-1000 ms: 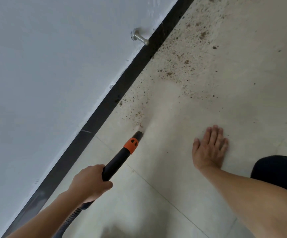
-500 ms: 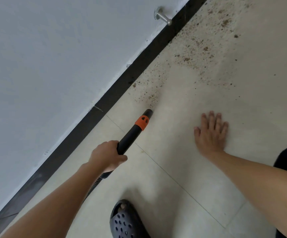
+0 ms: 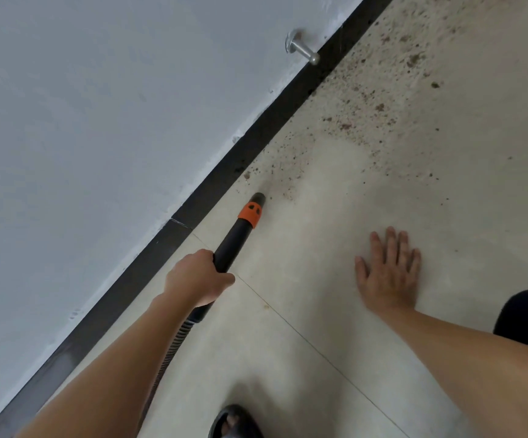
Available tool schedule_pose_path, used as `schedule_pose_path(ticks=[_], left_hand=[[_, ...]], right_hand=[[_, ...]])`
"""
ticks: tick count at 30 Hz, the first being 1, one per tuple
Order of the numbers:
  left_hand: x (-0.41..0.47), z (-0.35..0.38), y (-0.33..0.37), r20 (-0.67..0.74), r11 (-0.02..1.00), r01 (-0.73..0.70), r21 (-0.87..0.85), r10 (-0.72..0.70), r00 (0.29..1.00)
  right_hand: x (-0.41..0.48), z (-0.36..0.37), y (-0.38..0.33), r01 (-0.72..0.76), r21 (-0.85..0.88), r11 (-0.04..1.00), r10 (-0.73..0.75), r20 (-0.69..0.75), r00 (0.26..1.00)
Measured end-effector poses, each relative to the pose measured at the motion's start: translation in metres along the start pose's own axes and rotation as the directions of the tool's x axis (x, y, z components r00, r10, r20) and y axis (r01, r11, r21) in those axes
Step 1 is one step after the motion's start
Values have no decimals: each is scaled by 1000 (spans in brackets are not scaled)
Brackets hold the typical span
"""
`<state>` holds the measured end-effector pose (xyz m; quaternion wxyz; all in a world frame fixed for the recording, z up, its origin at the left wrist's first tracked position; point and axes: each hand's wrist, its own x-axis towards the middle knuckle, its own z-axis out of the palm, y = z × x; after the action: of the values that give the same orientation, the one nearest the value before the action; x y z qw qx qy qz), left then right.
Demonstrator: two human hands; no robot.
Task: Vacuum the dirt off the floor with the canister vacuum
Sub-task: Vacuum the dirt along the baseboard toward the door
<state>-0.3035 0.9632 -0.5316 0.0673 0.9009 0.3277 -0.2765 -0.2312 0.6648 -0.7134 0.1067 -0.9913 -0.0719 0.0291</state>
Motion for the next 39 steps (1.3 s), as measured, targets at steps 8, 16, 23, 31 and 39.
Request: schedule_pose_path(ticks=[8,16,23,31,39], left_hand=[[33,-25,-34,35,994,83,-69,-81,996],[71,-34,17,23,988,6,-153,-3,1000],[104,-46,56,-8,988,-67,-141,66,998],[156,-74,129,-41,973,-178,-144,174,984],[164,-100,137,65,966,-159,-206,176,982]], right_hand=[[2,-1,-3,0,0,1000,0,-21,1000],[2,-4,-5,-8,-1,1000,8,-12,1000],[4,-6,-8,-25,4,1000,25,18,1000],[5,-1,-6,-26,-2,1000,26,0,1000],[8,1,-1,-36,-12,999,36,28,999]])
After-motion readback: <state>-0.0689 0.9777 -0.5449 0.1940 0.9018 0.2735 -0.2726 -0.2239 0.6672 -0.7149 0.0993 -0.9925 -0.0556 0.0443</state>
